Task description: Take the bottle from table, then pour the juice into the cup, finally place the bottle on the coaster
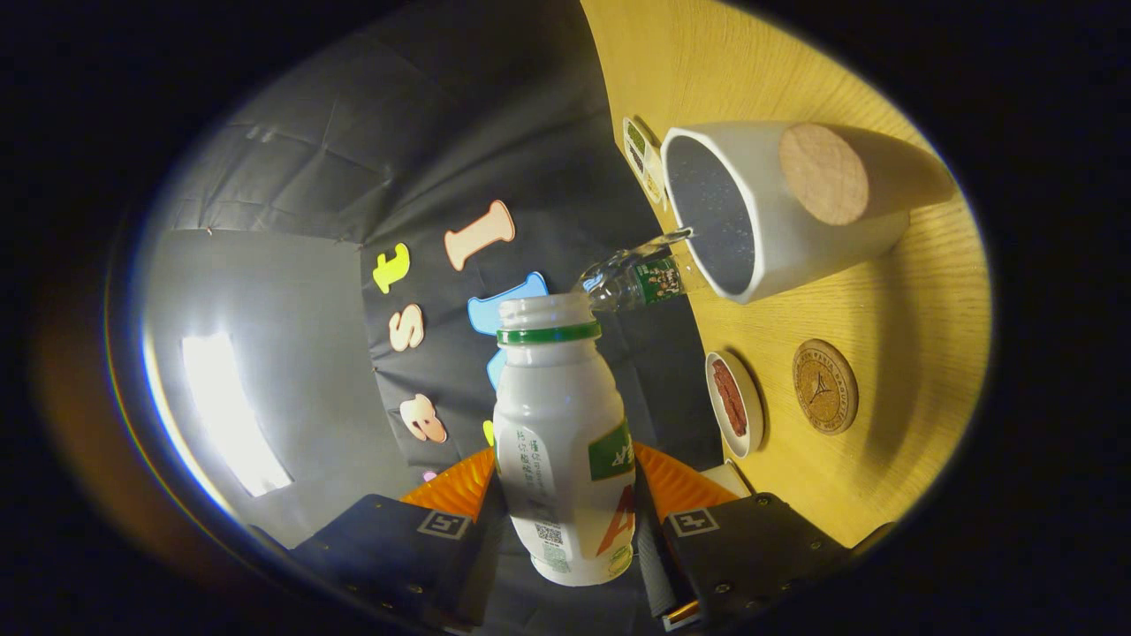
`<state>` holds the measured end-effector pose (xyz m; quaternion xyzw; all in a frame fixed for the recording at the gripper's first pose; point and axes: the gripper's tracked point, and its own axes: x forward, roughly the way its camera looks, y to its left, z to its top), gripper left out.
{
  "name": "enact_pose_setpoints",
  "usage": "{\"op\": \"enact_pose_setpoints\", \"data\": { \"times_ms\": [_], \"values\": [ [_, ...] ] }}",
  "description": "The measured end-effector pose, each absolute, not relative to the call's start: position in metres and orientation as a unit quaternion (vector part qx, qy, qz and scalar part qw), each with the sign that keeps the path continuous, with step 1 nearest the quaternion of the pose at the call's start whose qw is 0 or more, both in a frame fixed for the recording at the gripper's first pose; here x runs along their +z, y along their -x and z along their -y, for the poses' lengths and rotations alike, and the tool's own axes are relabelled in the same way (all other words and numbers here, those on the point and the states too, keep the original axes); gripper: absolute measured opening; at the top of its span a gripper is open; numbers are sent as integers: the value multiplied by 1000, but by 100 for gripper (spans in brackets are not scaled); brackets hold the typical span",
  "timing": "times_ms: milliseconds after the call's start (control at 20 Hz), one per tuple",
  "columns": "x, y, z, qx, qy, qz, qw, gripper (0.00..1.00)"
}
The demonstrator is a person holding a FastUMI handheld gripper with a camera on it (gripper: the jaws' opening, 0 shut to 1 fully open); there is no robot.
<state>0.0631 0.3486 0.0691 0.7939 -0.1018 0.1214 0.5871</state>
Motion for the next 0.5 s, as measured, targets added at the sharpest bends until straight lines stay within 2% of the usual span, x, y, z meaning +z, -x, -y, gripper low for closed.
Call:
{"op": "enact_pose_setpoints", "data": {
  "times_ms": [500],
  "values": [
    [71,-63,-349,121,-802,103,577,66]
  ]
}}
